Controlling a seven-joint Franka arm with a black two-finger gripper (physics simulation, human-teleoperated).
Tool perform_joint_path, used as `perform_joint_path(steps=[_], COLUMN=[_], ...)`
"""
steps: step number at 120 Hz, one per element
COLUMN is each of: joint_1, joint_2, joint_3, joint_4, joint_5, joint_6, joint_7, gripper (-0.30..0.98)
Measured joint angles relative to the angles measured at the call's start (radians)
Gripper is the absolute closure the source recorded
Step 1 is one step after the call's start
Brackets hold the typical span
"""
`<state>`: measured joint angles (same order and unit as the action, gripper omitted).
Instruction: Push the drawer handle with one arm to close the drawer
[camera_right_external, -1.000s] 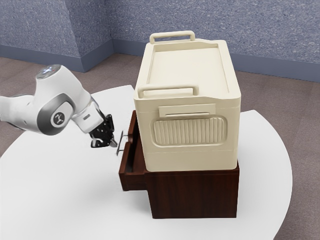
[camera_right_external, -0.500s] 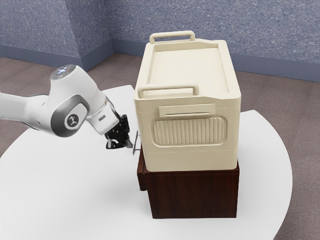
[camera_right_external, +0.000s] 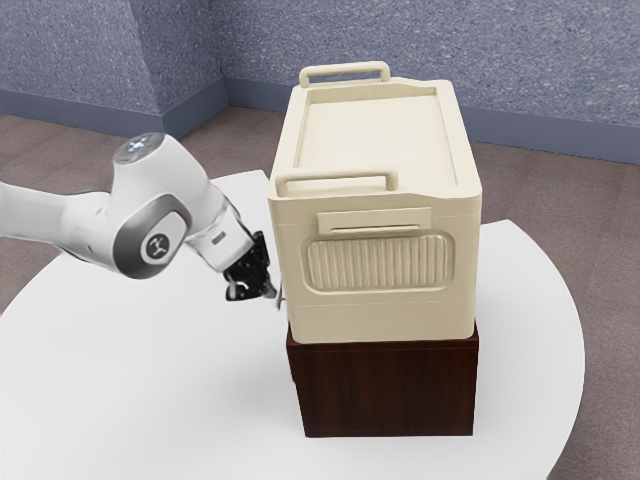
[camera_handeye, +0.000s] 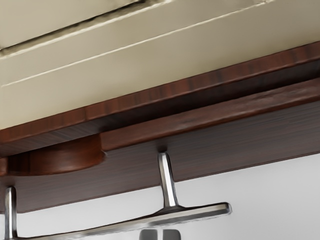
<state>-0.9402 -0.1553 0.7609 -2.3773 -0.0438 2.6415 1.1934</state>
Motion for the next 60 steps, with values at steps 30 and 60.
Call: perform_joint_path(steps=[30,60], joint_1=[-0.02,0.269], joint_2=[-0.001,-0.147], joint_3=[0.002,-0.076], joint_4=[0.008,0.573], joint_5=[-0.007,0.098], joint_6=[0.011,-0.364], joint_7=[-0.031,-0.127], gripper=[0.79,0.37])
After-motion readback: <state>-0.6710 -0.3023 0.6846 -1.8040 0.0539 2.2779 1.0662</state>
